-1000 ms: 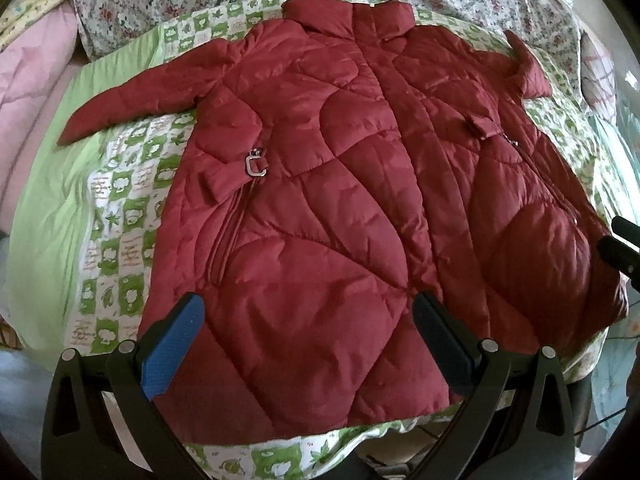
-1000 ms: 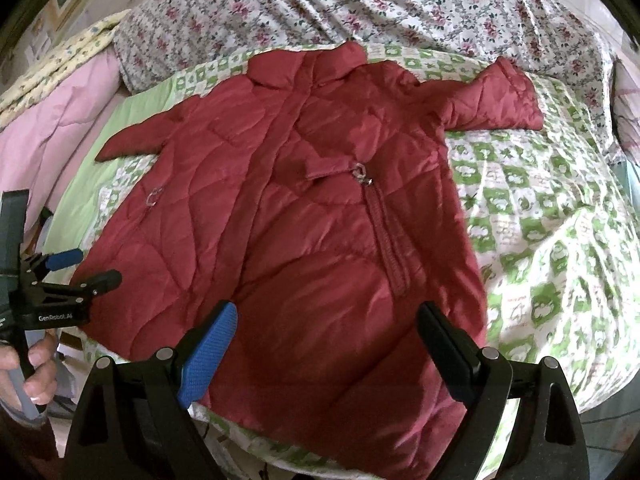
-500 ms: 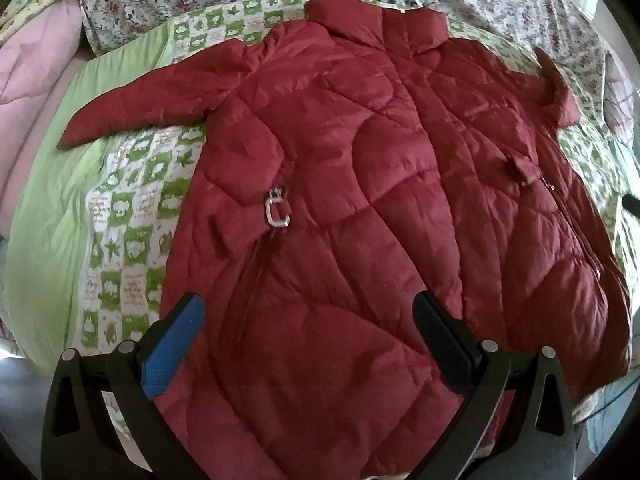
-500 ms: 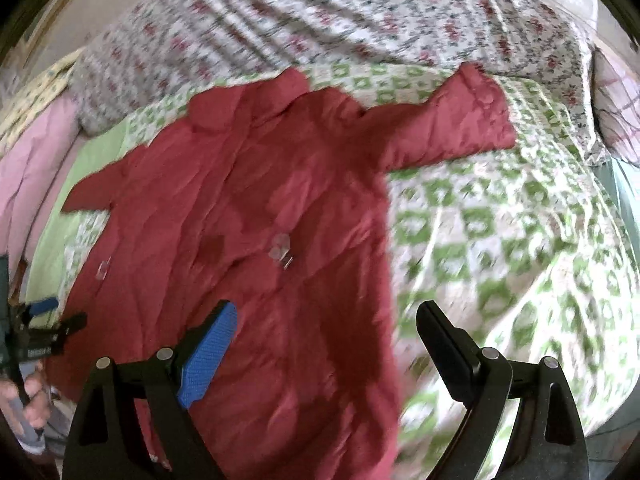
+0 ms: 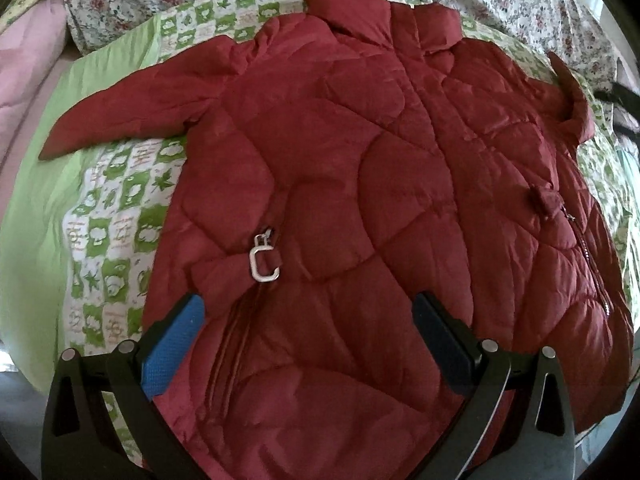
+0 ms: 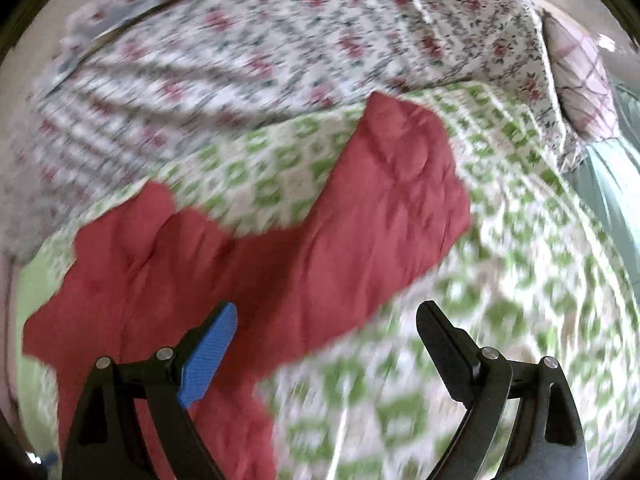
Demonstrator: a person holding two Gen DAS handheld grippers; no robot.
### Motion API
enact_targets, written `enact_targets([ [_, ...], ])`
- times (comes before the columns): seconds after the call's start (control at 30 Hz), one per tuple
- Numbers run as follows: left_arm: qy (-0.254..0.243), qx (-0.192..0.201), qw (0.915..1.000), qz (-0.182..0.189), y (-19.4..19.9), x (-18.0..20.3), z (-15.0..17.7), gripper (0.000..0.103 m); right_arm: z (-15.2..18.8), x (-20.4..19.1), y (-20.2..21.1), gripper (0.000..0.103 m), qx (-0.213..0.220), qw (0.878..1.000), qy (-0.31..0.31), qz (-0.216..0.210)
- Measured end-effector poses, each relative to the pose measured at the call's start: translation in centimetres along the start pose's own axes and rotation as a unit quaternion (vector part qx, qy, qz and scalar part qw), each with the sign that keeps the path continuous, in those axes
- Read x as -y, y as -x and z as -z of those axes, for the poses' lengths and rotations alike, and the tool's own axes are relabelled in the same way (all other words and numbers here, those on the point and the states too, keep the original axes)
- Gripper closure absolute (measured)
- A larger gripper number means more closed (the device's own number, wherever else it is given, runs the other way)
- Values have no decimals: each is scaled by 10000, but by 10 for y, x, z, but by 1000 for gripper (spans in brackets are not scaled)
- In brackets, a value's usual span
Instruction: Fold large clothes
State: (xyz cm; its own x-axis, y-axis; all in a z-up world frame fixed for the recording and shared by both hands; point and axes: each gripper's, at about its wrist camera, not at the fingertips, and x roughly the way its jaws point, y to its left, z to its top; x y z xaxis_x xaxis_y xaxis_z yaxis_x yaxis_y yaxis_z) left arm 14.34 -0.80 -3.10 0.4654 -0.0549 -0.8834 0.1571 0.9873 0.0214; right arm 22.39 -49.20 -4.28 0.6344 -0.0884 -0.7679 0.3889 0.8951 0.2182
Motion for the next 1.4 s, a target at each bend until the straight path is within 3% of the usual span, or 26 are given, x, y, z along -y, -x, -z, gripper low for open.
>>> enact_targets([
  [0.17, -26, -113, 9999, -56, -14, -1, -5, 0, -56, 9, -55, 12, 115, 9986, -81, 512],
  [0.37, -9, -187, 9996, -201, -27, -7, -9, 0, -95, 17, -112, 14, 55, 9929, -61, 1185],
  [0.43, 9, -232, 9995, -202, -31, -8, -10, 0, -98, 25, -129, 36, -122, 9910, -112, 1327],
  [0.47, 16, -245, 9995, -201, -33, -8, -10, 0, -97, 29, -137, 42, -203, 9916, -182, 1267],
  [0.6, -1, -247, 9996, -154, -34, -4, -11, 0, -87, 36, -131, 86, -135, 9955, -387, 856],
  [0.63, -8, -240, 9996, -138, -34, -3, -11, 0, -84, 34, -123, 88, -65, 9964, -350, 769],
  [0.9, 10, -155, 9999, 40, -27, 4, -9, 0, -62, 3, -66, 92, 308, 9991, 49, -289],
  [1.0, 52, -129, 9999, 86, -23, 2, -7, 0, -38, -26, -45, 92, 388, 9954, 378, -792],
  [1.23, 344, -107, 9990, 276, -15, -16, -6, 0, 41, -100, -23, 92, 189, 9718, 1126, -2062],
  [1.4, 539, -39, 9974, 475, -8, -32, -6, 0, 88, -155, -27, 91, -119, 9539, 1764, -2427],
])
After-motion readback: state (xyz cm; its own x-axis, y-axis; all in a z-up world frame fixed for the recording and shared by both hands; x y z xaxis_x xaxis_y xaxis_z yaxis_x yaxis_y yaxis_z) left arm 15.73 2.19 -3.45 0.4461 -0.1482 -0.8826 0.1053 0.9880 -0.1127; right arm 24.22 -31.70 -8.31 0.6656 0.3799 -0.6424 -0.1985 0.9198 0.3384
